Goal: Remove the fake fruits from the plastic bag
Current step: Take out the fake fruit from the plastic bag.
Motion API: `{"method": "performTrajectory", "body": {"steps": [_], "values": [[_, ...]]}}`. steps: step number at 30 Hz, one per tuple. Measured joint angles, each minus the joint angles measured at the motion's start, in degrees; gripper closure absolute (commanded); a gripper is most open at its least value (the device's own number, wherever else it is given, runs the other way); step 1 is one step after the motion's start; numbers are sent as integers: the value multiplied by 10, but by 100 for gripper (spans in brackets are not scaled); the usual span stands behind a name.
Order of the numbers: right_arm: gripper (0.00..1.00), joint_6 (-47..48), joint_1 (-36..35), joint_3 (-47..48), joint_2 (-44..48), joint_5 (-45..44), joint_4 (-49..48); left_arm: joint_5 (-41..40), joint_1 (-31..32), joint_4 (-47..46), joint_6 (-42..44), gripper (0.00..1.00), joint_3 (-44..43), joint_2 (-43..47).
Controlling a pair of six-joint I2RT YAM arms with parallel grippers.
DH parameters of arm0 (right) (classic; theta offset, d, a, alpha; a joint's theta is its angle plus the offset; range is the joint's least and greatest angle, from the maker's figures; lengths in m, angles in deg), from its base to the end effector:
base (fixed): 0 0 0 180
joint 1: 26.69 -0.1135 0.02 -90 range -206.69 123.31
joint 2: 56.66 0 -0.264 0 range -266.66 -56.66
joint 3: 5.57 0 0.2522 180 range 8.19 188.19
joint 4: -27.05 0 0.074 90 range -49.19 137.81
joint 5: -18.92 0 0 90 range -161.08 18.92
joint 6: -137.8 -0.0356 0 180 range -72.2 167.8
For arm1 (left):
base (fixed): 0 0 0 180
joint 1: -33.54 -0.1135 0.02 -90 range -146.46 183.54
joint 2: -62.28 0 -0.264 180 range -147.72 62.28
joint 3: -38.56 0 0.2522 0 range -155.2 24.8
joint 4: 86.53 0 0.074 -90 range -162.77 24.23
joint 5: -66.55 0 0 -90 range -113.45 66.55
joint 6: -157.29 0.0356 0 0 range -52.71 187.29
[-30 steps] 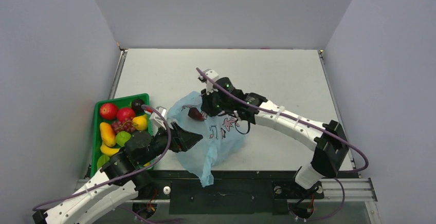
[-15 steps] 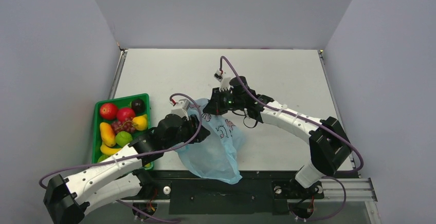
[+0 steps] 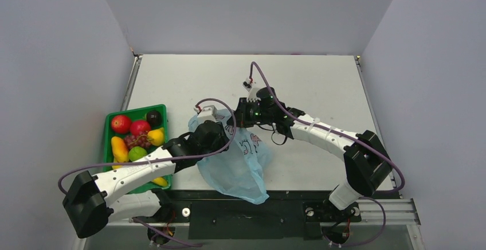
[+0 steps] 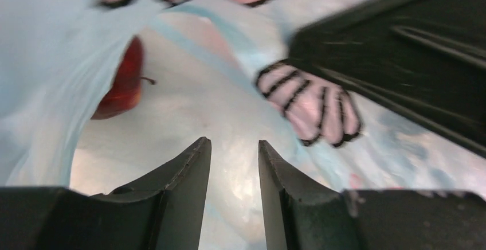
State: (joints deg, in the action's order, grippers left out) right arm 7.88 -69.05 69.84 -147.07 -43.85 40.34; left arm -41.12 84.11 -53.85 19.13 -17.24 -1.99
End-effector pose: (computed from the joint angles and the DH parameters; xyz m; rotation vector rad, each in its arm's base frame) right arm 0.2540 0.2536 0.2621 -0.3785 2.2730 1.3124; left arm 0.1583 -0.1755 0.2432 -0.1142 2.3088 -0.5613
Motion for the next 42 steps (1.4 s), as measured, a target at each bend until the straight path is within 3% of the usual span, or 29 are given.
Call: {"method": "performTrajectory", "body": {"steps": [7, 12, 17, 28, 42], "values": [[100, -15, 0, -3, 1, -2, -4, -98, -15, 16, -31, 50, 38, 33], [100, -19, -4, -4, 1, -2, -9, -118, -61, 15, -26, 41, 39, 25], [100, -19, -12, -9, 1, -3, -12, -149, -68, 14, -19, 28, 38, 7], [100, -23, -23, -23, 1, 3, -27, -185, -78, -63, 6, 26, 34, -59], [100, -120, 26, -97, 12, 82, -107, -180, -79, -119, 16, 29, 59, -30]]}}
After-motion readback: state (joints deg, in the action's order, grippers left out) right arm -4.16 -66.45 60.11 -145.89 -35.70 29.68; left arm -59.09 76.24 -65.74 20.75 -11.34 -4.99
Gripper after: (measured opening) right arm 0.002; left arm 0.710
